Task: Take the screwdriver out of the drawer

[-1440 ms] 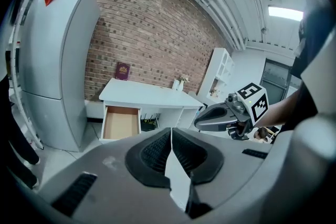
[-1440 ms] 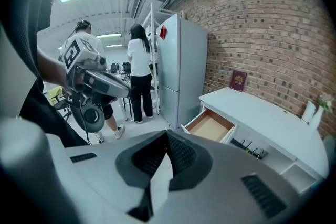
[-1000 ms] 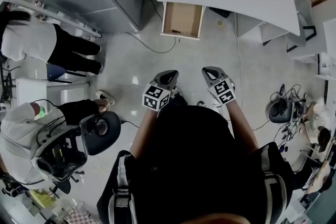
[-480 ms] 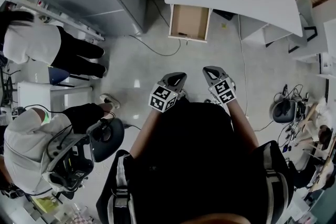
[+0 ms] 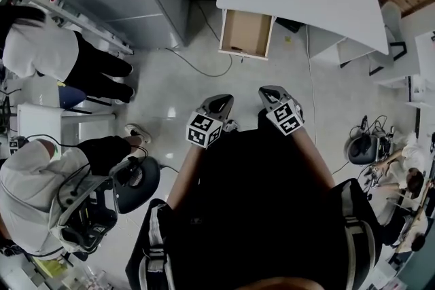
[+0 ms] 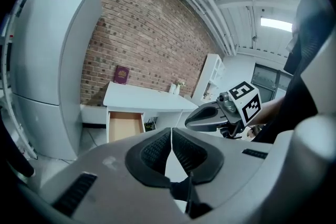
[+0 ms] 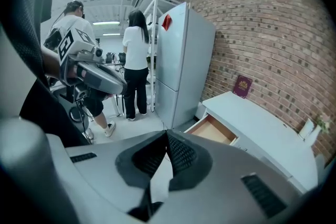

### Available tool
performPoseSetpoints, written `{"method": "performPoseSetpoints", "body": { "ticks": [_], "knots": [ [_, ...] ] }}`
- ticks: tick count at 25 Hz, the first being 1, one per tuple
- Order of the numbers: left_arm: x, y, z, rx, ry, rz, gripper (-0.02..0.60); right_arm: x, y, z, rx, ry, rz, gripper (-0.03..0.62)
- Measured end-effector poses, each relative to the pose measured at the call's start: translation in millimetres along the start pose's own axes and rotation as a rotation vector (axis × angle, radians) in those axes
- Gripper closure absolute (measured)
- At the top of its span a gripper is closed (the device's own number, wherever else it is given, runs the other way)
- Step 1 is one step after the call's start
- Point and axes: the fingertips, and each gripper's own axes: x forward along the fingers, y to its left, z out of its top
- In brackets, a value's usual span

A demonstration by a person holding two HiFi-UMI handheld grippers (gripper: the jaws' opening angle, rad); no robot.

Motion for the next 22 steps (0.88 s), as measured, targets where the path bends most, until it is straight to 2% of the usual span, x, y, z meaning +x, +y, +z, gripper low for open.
{"method": "performPoseSetpoints", "body": {
  "ticks": [15,22],
  "knots": [
    [14.0,28.3,19.3,-0.039,-0.061,0.083,0.563,36.8,-29.4,20.2,-0.092,0.011,0.075,0.539],
    [23.2,48.3,26.5,-0.064,-0.058,0.113,0.563,55.4,-45.3,27.6,-0.100,0.015,0.100,0.538]
  ]
}}
